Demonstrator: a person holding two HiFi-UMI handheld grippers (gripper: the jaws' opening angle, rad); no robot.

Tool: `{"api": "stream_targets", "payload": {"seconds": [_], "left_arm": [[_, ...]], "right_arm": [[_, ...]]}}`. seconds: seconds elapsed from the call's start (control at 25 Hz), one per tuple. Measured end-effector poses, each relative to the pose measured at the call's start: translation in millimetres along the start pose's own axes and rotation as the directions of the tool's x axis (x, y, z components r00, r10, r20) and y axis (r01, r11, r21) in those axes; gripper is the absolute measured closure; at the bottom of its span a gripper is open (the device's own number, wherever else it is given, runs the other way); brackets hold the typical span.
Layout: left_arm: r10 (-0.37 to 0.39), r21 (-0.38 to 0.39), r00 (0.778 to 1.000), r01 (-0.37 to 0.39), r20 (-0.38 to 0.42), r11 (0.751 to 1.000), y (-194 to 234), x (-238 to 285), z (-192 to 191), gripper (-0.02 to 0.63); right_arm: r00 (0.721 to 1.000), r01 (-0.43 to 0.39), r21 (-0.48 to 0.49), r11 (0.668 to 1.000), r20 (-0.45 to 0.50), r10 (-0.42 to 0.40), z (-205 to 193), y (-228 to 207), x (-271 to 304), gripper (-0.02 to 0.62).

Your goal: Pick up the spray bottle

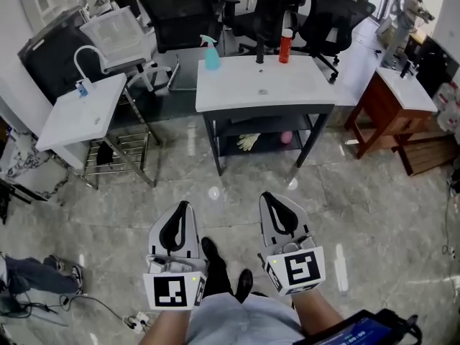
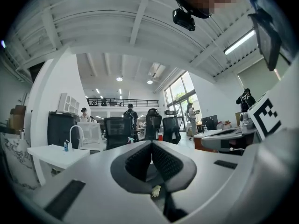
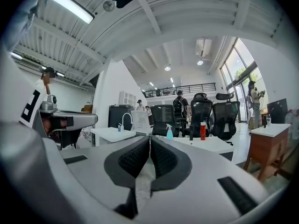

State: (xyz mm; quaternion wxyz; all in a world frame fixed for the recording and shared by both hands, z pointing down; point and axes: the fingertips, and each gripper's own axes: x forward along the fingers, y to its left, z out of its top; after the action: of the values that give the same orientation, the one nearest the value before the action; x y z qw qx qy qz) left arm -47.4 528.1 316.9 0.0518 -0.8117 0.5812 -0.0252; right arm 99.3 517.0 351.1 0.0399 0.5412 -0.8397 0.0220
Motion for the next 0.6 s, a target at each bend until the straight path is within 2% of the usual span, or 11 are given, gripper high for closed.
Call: {"api": "stream_targets", "payload": {"seconds": [0.28, 0.6], "left_arm": [[0.027, -0.011, 0.999, -0.028, -0.028, 1.0, 30.4, 21.0, -15.8, 0.588], [0.018, -0.022, 0.998, -0.019, -0.055, 1.0, 67.9, 77.9, -32.1, 0.588]], "right_arm": [[1.0, -0.002, 0.003, 1.0, -0.028, 0.002, -9.0, -1.1, 35.9, 0.56], [0.998, 0.031, 0.004, 1.0, -0.05, -0.031, -8.1, -26.6, 103.0, 0.557]]}}
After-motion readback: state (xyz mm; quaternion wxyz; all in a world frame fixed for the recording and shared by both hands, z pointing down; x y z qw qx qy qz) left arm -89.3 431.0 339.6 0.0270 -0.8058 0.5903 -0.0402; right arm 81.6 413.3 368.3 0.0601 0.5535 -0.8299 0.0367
